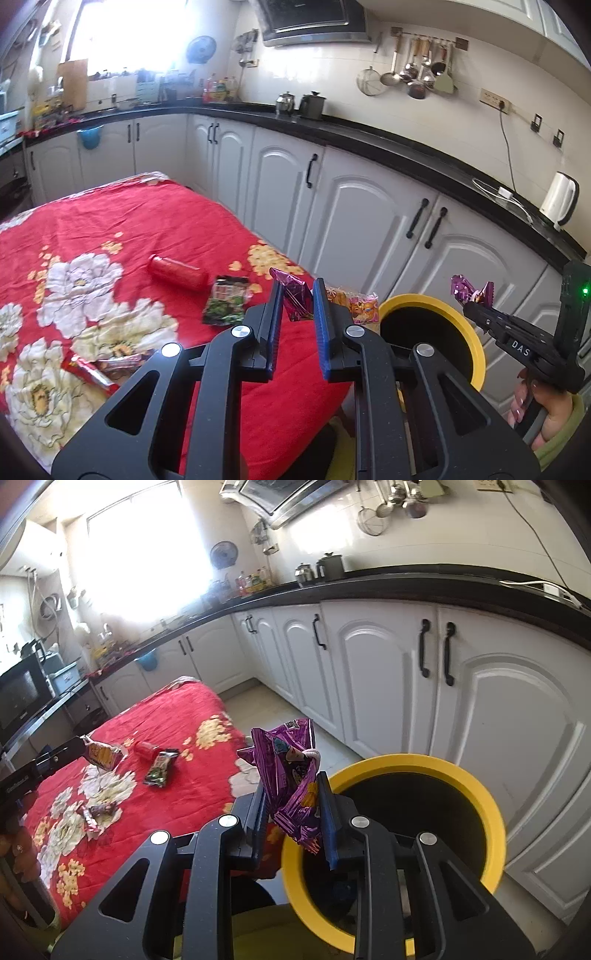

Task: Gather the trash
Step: 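Carry the purple wrapper and candy wrapper with both tools over the yellow bin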

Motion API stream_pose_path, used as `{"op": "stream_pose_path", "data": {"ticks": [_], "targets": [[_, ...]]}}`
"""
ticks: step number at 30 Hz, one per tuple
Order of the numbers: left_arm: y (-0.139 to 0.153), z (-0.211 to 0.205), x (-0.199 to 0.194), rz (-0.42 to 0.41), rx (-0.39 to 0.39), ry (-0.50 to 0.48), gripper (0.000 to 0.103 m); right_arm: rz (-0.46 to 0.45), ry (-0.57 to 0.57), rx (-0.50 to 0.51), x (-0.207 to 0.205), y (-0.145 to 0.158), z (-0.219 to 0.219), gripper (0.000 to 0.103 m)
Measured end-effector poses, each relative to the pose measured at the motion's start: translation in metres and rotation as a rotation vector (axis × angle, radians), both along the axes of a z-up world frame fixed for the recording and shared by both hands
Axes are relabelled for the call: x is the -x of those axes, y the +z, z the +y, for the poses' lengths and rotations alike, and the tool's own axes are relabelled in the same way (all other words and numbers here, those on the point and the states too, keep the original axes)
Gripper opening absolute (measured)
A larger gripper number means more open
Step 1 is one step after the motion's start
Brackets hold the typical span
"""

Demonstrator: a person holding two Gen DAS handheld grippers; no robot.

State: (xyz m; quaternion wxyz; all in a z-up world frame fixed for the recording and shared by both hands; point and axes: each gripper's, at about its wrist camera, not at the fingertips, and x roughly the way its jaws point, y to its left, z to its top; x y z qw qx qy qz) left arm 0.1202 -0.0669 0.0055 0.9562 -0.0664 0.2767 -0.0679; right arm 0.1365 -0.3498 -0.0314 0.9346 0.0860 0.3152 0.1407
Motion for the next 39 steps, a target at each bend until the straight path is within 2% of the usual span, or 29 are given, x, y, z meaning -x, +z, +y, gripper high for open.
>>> {"op": "stream_pose_path", "data": {"ticks": [16, 39], "targets": [[-0.008, -0.061, -0.014, 0.011, -0.044, -0.117, 0.011, 0.018, -0.096, 0.008, 0.008, -0.019, -0.045, 0.023], [-0.040, -0.130, -0.033, 0.061, -0.109, -0.244, 0.011, 0.095, -0.173, -0.003, 0.010, -0.056, -0.082, 0.024]]}}
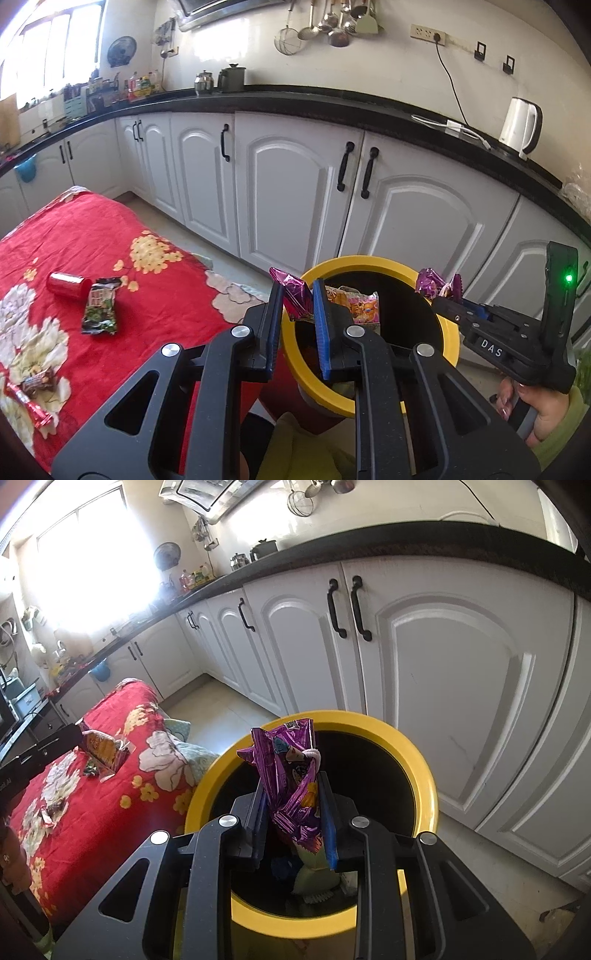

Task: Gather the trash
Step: 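Carry the purple wrapper and candy wrapper with both tools over the yellow bin, then open both tools to drop the wrappers into the bin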

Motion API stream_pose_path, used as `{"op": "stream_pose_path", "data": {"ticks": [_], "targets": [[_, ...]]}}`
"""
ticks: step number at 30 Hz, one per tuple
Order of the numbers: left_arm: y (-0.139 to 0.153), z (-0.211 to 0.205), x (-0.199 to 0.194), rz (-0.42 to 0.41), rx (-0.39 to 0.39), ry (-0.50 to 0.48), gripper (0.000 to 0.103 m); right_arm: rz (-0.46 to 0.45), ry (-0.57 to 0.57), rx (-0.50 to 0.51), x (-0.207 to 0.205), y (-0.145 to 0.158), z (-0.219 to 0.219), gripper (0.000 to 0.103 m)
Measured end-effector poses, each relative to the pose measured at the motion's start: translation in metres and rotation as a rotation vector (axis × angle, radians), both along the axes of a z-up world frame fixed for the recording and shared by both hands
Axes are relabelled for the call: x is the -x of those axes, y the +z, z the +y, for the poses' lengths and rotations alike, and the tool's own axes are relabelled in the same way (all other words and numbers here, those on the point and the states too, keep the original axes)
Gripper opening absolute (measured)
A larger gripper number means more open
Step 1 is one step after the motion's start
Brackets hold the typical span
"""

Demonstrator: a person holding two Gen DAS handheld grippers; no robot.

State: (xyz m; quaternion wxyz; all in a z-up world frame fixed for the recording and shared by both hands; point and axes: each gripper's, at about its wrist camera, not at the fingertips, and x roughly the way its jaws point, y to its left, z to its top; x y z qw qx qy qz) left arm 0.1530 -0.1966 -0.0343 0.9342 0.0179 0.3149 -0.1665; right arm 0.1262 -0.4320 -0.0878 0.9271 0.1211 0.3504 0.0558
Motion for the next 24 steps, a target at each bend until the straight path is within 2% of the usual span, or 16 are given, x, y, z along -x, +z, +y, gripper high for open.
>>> {"op": "stream_pose_path", "data": {"ticks": [16, 24], "targets": [[-0.026, -0.047, -0.023, 0.051, -0.063, -0.074, 0.012, 0.112, 0.038, -0.015, 0.001, -0.038, -0.002, 0.024], [-0.038, -0.061, -0.032, 0.081, -0.084, -0.084, 0.012, 0.146, 0.051, -0.017, 0.003, -0.046, -0.002, 0.025]]}}
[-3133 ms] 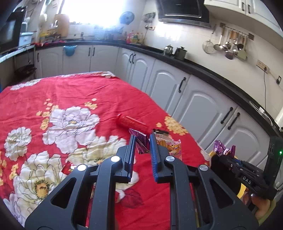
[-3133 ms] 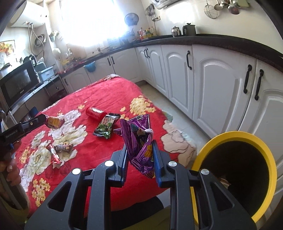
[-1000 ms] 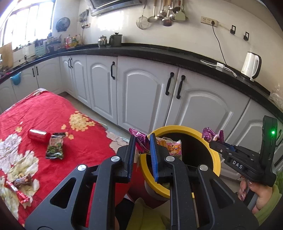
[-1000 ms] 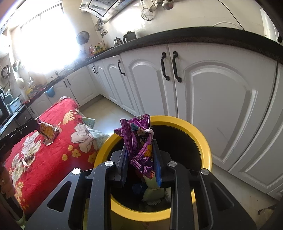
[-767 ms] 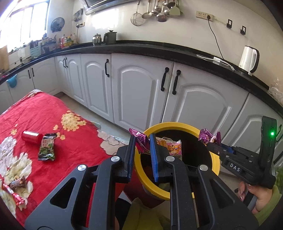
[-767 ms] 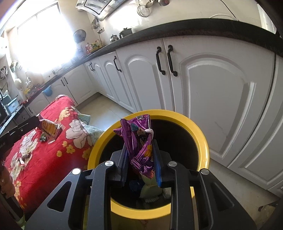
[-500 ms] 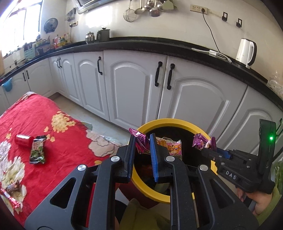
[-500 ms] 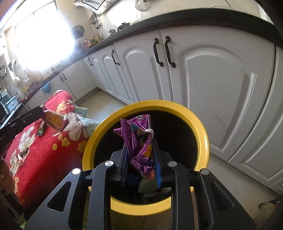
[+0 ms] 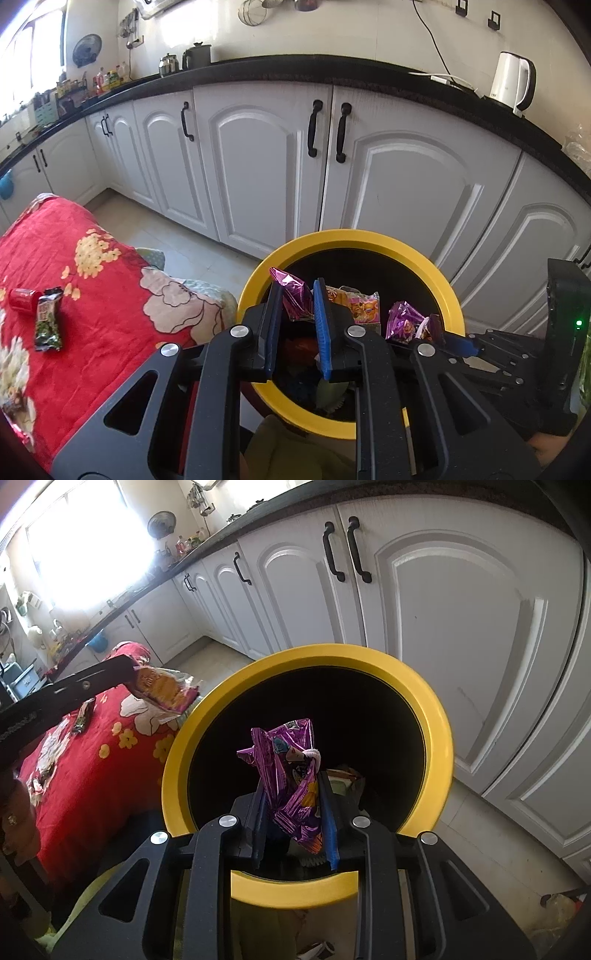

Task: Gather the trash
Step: 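Open both tools to drop the wrappers into the bin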

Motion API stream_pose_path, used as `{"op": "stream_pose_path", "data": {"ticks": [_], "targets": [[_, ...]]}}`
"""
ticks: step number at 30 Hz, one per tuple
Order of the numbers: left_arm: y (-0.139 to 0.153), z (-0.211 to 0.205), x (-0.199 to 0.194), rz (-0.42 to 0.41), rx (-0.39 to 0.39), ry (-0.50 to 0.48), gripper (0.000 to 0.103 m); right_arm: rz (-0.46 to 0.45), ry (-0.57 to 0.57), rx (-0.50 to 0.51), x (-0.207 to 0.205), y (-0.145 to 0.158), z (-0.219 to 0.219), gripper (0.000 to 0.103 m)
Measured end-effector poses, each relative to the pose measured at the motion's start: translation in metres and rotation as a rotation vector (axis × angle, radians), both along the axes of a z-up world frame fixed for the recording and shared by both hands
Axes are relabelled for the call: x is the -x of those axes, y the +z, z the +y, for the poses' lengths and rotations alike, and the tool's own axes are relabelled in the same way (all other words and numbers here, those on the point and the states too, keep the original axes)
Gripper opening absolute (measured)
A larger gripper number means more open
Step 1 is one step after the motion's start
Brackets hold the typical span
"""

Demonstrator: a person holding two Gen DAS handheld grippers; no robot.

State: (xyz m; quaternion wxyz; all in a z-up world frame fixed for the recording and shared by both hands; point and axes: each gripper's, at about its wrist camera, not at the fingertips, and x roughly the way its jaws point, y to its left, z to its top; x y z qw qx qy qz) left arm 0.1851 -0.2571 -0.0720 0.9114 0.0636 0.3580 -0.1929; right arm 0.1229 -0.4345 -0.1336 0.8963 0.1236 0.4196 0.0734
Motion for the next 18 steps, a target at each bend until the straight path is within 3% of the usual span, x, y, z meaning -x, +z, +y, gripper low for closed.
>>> {"op": "stream_pose_path", "data": {"ticks": [5, 8, 11, 18], "targets": [[-0.004, -0.001, -0.004, 0.023, 0.000, 0.006, 0.013, -0.008, -0.027, 0.002, 0.002, 0.002, -0.005, 0.042], [-0.006, 0.001, -0.004, 0.043, 0.014, 0.009, 0.031, -0.023, -0.061, -0.001, 0.005, 0.006, -0.011, 0.053], [-0.008, 0.002, -0.002, 0.046, 0.014, 0.012, 0.039, -0.035, -0.092, -0.009, 0.006, 0.010, -0.018, 0.057], [-0.007, 0.011, 0.002, 0.054, 0.036, 0.039, 0.073, -0.051, -0.139, -0.012, 0.009, 0.016, -0.027, 0.071]]}}
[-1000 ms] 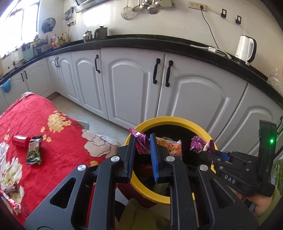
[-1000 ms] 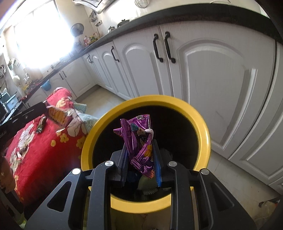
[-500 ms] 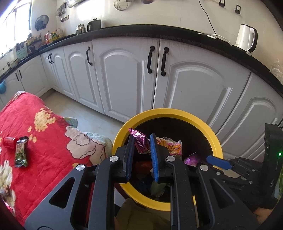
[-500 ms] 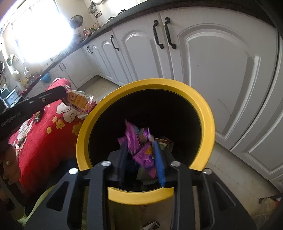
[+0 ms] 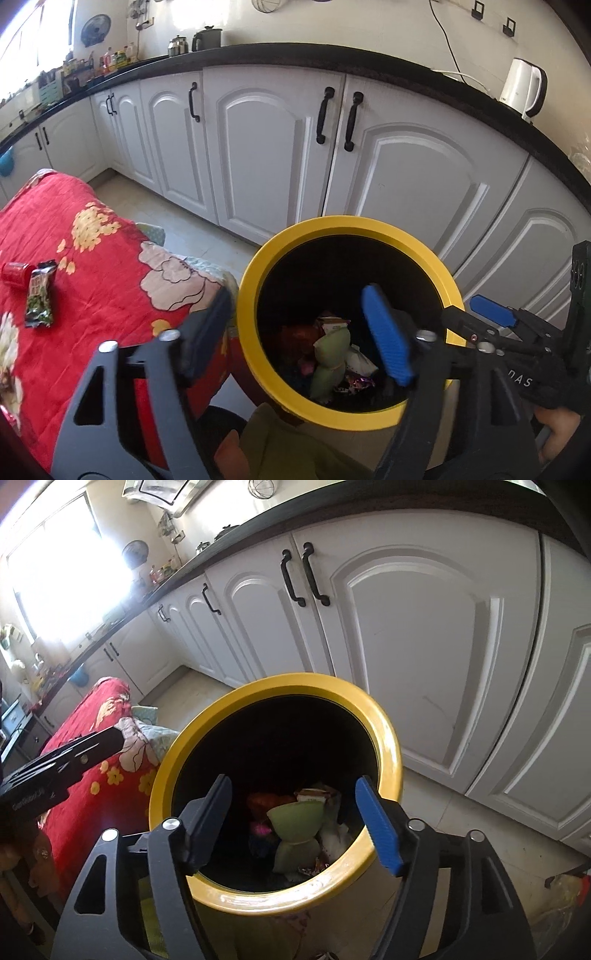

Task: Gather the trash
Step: 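Open both tools to drop the wrappers into the bin, then move both open tools back over the table toward the red can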

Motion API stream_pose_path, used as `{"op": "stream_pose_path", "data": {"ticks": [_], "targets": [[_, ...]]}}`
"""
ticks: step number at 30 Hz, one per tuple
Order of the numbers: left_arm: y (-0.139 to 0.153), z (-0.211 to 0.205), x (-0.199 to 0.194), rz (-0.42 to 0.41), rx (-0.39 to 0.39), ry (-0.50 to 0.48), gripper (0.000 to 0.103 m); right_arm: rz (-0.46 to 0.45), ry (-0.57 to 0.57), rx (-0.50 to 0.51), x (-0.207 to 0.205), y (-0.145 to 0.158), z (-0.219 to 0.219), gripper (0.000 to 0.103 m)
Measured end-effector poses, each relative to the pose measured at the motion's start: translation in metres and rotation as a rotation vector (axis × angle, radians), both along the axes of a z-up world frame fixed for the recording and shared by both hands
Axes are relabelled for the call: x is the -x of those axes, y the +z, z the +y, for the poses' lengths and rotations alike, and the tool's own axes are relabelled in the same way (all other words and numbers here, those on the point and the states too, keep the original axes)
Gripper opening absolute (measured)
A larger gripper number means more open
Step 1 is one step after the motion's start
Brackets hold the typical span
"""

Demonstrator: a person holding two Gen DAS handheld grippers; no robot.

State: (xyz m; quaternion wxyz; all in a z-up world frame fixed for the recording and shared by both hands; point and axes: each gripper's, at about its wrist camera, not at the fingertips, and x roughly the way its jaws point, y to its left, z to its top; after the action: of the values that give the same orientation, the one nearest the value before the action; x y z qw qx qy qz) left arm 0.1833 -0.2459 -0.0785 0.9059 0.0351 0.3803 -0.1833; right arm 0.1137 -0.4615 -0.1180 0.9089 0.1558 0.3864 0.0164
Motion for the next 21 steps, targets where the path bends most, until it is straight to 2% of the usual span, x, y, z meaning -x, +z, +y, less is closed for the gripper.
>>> {"op": "stream_pose_path", "data": {"ticks": [1, 3, 5, 14, 21], "targets": [[0.001, 0.002, 0.001, 0.002, 0.005, 0.004, 0.076, -0.001, -0.002, 0.002, 0.000, 0.001, 0.001, 0.071], [0.003, 0.007, 0.002, 0.005, 0.015, 0.016, 0.087, -0.004, -0.001, 0.003, 0.000, 0.002, 0.001, 0.074], [0.004, 0.012, 0.003, 0.006, 0.021, 0.024, 0.092, -0.009, 0.000, 0.008, 0.000, 0.003, 0.004, 0.077], [0.010, 0.037, 0.011, 0.005, 0.028, 0.078, 0.092, -0.046, 0.001, 0.018, 0.001, 0.016, 0.010, 0.084], [0.018, 0.064, 0.020, -0.019, 0.038, 0.133, 0.092, -0.100, 0.033, 0.035, 0.003, 0.033, 0.028, 0.085]]}}
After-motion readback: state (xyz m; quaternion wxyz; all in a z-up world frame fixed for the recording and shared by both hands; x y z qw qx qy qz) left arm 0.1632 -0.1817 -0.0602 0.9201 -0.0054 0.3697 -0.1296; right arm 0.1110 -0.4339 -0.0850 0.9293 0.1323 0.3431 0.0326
